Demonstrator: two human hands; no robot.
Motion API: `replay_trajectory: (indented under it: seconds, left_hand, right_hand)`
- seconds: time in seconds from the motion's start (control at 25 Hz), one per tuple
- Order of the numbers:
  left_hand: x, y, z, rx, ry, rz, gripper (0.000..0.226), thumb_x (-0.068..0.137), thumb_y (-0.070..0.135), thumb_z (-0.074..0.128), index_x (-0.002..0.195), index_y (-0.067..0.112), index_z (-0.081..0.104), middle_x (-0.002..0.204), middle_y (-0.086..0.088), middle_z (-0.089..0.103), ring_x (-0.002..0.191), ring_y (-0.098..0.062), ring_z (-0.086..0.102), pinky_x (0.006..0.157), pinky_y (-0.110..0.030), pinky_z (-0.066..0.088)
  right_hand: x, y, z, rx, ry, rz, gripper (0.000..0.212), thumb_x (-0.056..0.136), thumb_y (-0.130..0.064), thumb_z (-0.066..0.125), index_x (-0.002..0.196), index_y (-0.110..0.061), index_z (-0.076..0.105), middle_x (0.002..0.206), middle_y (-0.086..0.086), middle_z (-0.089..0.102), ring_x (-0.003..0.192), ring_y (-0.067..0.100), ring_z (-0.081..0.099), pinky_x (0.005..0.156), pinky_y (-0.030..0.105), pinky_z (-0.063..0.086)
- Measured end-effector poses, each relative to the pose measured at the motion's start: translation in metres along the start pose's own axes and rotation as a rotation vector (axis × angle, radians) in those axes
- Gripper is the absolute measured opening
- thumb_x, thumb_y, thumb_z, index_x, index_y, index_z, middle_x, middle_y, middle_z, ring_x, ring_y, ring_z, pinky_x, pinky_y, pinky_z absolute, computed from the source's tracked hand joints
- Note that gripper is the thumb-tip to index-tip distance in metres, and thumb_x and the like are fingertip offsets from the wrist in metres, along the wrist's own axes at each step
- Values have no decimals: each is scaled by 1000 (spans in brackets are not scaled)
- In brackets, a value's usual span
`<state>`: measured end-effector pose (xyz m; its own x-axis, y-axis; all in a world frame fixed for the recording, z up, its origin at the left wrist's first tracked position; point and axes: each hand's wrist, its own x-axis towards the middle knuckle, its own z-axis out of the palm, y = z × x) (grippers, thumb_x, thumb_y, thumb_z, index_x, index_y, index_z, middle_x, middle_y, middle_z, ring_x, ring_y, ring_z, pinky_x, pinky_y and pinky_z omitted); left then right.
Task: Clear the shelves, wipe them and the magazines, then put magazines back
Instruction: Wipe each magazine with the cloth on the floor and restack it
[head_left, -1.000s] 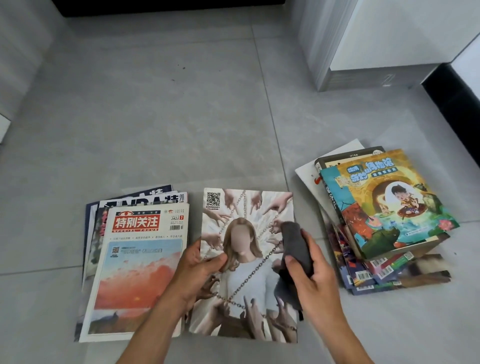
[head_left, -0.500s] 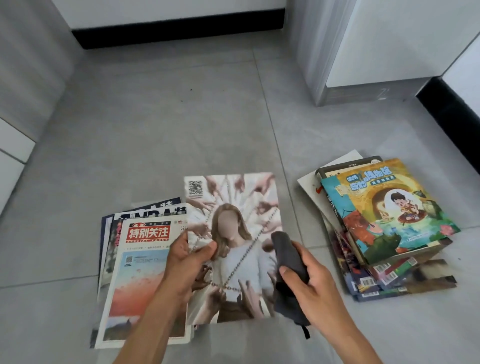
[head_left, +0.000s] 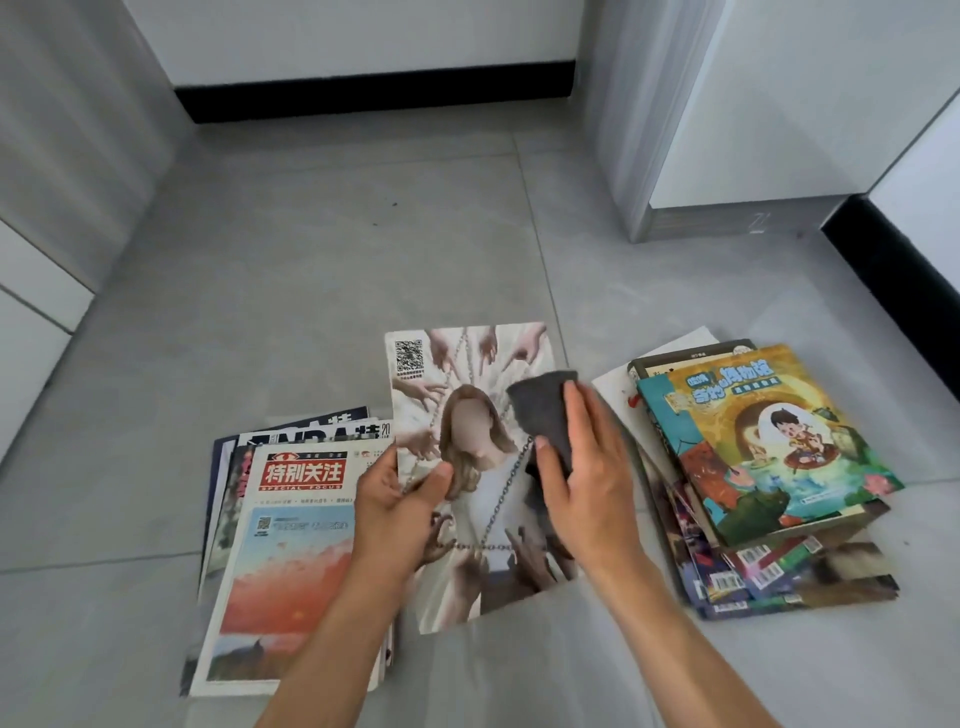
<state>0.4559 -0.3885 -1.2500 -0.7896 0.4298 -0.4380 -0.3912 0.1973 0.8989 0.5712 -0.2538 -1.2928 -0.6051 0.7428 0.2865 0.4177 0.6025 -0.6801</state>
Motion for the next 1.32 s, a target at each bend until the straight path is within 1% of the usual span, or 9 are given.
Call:
replay_trajectory:
  seconds: [0.12,0.28,0.4,0.56,0.72,0.92,1.08,1.16,1.32]
  left_hand:
    - [-3,5,14,-85,53,192,8,95,4,60,98,9,65,76,-10,63,65,-18,54,53,-28,50]
    - [-18,-13,27,63,-186,448,46,90,-1,52,127,24,66,111,8,72,92,-15,65,81,-32,55]
    - [-19,-25,32,158,-207,595,59,88,-10,46,135,25,57,141,5,57,135,-14,49,113,-28,37]
    - [-17,-42,38,291,-254,638,60,83,-27,42,132,4,57,135,-12,59,132,-30,51,103,-55,45]
    - [-26,-33,42,547,-451,786,70,84,-4,62,148,17,41,159,1,30,149,-15,24,119,-27,26]
    - [-15,7,12,238,-266,380,84,73,32,84,143,45,39,149,20,39,130,10,42,103,-16,41]
    - [7,21,-23,195,-510,20,53,53,25,94,100,22,70,112,-15,71,97,-28,72,80,-41,60]
    - [6,18,-26,273,-654,-67,45,58,19,92,98,9,73,105,-18,74,100,-32,71,88,-42,58]
    - [-10,16,-10,270,-498,-43,31,78,13,81,106,7,69,101,-8,76,102,-27,70,90,-40,57]
  right_hand:
    - [-18,-18,20,274,-93,-37,57,99,-29,52,152,-11,38,152,8,45,139,18,43,118,27,31]
    - [2,-64,4,1014,84,522,41,98,-19,54,138,-18,56,111,4,72,95,14,67,81,37,54]
    - [18,-80,-30,1230,60,544,37,99,-32,55,135,-23,58,110,1,72,94,17,69,78,37,55]
    - [4,-89,-47,801,-137,258,80,74,-38,81,145,-33,43,137,-15,59,128,3,53,104,24,45]
    - [11,-73,-46,528,218,311,53,75,3,72,116,-30,64,101,-15,72,95,3,68,84,34,56]
    - [28,-42,-88,1071,-140,543,43,57,17,77,82,-16,69,73,16,65,38,16,54,46,26,48]
    - [27,-12,-105,1216,-474,474,46,45,2,85,87,-15,80,88,14,76,77,27,74,71,41,62]
    - [29,-7,-107,1112,-601,453,46,45,0,83,87,-18,80,89,12,76,83,26,73,76,39,61]
    - [37,-12,-102,726,-476,565,41,55,-7,90,89,-23,72,84,-4,77,84,18,71,67,21,54]
